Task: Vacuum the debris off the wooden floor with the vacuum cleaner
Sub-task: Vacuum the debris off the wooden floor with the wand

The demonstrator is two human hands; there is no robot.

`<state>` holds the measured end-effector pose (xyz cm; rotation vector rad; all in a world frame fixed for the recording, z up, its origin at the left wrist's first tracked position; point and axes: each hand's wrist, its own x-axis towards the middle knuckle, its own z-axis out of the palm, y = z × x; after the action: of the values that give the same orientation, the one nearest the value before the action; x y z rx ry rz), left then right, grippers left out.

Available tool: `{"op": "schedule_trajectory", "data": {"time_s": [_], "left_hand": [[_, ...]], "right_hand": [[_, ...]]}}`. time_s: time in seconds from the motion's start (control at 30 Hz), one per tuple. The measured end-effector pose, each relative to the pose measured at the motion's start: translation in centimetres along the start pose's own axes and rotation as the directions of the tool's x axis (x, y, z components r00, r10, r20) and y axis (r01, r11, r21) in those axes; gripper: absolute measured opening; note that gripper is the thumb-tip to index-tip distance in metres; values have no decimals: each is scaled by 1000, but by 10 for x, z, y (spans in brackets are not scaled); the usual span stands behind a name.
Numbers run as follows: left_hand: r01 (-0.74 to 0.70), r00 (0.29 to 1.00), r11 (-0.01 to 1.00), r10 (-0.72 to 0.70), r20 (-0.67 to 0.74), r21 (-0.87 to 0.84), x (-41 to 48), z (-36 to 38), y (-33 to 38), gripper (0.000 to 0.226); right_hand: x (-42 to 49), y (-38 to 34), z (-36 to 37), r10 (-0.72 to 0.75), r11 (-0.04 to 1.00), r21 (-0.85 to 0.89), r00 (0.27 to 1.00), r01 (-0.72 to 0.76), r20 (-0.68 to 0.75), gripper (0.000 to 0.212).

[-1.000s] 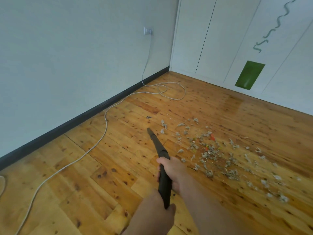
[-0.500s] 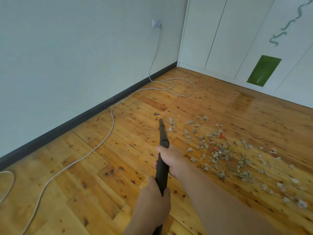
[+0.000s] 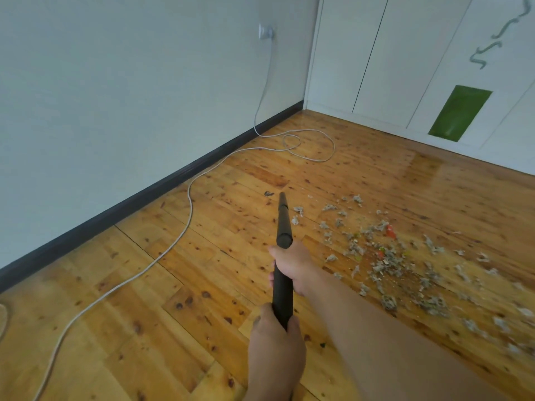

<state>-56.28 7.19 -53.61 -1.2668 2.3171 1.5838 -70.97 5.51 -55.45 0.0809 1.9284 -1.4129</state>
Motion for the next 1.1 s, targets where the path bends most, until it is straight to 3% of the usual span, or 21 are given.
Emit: {"op": "schedule_trajectory", "data": {"time_s": [0.4,0.53,0.73,1.1], "left_hand": [[-47,999,998,47,9,-32,0,6,14,12],[-59,998,997,60,27,-40,1,15,17,12],[-73,997,997,74,38,-34,3,25,22,21],[-113,989,992,108,105,46,-5,27,26,19]], "right_hand": [[4,-6,-20,-30,1000,-5,995,29,-93,21],[9,-3,-32,-21,1000,12,992,22,-127,29],[9,-6,-48,3,1000,25,989,1,-146,11],[-29,-6,-68,54,995,93,982,-38,-182,11]]}}
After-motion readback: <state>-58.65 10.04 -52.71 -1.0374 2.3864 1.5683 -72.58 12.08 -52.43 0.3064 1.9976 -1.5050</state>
